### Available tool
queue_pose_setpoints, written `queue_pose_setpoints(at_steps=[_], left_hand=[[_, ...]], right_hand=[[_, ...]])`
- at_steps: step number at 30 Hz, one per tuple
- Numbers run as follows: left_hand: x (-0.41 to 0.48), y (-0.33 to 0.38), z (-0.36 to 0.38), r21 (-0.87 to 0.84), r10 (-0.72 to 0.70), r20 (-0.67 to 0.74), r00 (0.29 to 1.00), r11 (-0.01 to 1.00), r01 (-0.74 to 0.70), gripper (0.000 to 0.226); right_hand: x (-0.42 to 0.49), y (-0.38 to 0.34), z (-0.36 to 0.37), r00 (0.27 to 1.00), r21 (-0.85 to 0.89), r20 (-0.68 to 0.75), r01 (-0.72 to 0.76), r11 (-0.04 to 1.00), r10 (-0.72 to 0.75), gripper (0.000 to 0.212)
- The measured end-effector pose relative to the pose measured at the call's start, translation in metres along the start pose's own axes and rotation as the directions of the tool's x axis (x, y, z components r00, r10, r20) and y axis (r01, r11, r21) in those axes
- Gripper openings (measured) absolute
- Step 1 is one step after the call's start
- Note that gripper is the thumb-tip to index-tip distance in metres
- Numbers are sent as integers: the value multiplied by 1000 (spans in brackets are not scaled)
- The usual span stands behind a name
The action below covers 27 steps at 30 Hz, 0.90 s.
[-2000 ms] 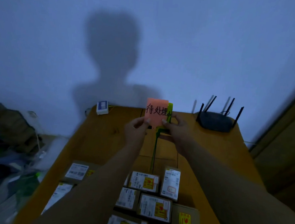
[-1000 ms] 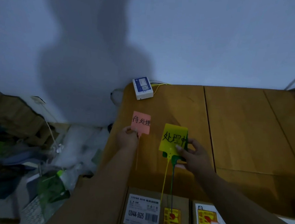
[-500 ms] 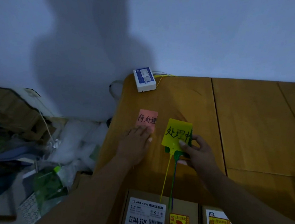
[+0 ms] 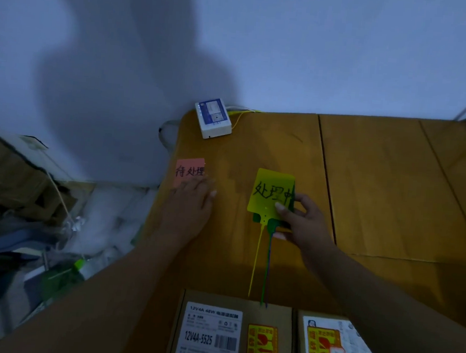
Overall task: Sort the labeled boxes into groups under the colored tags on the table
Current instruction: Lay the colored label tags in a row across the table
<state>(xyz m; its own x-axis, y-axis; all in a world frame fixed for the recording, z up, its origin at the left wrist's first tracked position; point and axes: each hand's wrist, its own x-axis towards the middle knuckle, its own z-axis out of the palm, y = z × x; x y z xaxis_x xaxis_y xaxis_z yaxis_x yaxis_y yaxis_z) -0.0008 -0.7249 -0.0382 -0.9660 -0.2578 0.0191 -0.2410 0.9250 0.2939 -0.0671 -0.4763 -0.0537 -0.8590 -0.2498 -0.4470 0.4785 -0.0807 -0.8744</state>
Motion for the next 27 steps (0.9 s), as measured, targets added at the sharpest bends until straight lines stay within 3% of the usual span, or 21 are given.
queue_pose_setpoints(at_steps=[2, 4, 5, 10, 14, 19, 27], left_hand=[[0, 35, -2, -302, -93, 5, 996, 949, 91, 38], [1, 72, 1, -649, -182, 116, 976, 730, 213, 28], [2, 89, 4, -738, -204, 159, 966, 626, 253, 22], [4, 145, 18, -843, -318, 392, 863, 253, 475, 29], [5, 169, 20, -822, -316, 525, 790, 52, 567, 25], [11, 194, 22, -794, -274, 593, 757, -44, 606, 20], [30, 207, 50, -786, -372, 563, 738, 36, 618, 8]], right_hand=[[1, -9, -7, 1000, -16, -1, 24, 1000, -24, 39], [1, -19, -15, 998, -50, -3, 59, 997, -59, 30], [1, -24, -19, 997, -63, -4, 75, 995, -75, 24], [-2, -45, -47, 992, -75, -20, 123, 990, -124, 18], [-5, -51, -72, 992, -69, -43, 120, 990, -123, 18], [-7, -56, -102, 991, -40, -84, 106, 994, -109, 24], [-6, -59, -161, 979, -3, -190, 75, 997, -74, 27]])
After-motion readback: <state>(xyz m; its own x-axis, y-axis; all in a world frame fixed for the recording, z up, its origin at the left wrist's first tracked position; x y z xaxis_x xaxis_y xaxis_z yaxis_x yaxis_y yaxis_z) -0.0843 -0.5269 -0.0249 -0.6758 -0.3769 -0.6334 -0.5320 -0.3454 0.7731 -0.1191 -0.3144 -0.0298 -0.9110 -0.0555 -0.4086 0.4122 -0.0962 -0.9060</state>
